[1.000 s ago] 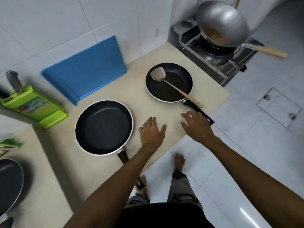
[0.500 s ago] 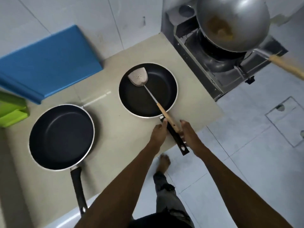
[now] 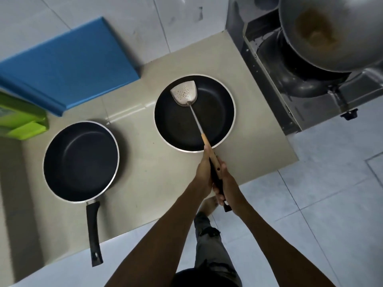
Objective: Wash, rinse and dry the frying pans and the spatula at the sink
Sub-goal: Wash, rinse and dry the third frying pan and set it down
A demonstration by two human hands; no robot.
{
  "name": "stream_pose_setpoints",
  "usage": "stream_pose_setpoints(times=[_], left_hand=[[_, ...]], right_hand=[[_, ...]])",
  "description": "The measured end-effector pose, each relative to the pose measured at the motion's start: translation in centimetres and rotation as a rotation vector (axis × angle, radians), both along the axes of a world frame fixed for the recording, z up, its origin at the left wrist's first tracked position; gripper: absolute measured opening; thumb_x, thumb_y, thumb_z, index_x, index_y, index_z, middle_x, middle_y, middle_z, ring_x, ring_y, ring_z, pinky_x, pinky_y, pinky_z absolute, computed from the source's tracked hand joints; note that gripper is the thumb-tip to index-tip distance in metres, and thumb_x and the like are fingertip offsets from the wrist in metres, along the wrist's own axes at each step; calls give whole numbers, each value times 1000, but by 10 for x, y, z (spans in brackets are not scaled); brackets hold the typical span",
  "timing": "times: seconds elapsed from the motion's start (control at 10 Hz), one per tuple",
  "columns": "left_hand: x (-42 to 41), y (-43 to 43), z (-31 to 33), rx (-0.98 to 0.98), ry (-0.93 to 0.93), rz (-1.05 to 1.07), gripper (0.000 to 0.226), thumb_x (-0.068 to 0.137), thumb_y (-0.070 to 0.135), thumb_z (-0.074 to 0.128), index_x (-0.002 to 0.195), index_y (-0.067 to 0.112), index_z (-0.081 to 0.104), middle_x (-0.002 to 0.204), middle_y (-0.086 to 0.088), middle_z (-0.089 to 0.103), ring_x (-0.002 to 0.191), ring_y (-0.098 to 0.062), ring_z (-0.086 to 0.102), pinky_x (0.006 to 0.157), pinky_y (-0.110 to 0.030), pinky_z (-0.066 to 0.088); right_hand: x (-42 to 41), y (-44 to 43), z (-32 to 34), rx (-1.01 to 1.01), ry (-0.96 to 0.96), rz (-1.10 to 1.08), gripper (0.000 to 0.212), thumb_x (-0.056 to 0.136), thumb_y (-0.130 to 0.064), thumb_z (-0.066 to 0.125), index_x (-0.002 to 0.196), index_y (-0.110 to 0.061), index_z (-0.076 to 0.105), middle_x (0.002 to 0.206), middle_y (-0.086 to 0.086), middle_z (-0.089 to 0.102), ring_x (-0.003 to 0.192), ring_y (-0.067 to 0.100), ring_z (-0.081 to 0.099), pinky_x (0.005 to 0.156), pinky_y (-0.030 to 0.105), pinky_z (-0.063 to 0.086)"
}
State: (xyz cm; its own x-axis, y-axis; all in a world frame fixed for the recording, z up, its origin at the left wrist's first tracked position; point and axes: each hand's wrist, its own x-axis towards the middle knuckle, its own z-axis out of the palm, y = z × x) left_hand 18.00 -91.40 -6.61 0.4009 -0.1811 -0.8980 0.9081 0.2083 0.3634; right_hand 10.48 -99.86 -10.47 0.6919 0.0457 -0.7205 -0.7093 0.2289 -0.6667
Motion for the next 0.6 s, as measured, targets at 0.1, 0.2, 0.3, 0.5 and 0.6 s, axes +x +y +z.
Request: stream_pose_setpoints(times=[0.1,0.2,0.3,0.5,0.6], left_hand=[[-4,4,9,11,-1,41,65,98,73,41,81,14,64,76,-7,65,74,-20,66,74,-32,58],[-13,11,16,-17,-27,100,59,98,67,47,79,14,63,74,-8,61,69,-20,63,75,-34,56],[-26,26,27,-37,-51,137,54,100,61,50,78,14,62,68,-6,61,64,-19,63,71,-33,55],[-51,91,73,-28,-164,185,51,103,57,48,81,13,63,76,-9,65,80,-23,66,84,-39,58],[-64,141,103,2,-269,228,54,104,57,45,77,14,63,79,-10,67,82,-23,66,87,-39,58]], right_hand=[[-2,9,10,-136,-19,13,73,89,-80,42,82,-10,58,52,1,50,38,12,46,42,23,35],[-9,21,26,-270,-48,69,58,93,-72,36,89,-19,59,52,-12,59,44,3,55,45,22,43],[-20,35,38,-344,-96,127,71,91,-78,33,109,-15,61,63,-10,67,55,6,66,52,27,52],[-39,92,79,-400,-153,136,54,99,-64,31,132,-31,60,94,-8,75,83,5,73,69,26,58],[-46,145,107,-456,-131,248,48,106,-49,40,113,-10,66,77,8,66,59,9,62,56,27,50]])
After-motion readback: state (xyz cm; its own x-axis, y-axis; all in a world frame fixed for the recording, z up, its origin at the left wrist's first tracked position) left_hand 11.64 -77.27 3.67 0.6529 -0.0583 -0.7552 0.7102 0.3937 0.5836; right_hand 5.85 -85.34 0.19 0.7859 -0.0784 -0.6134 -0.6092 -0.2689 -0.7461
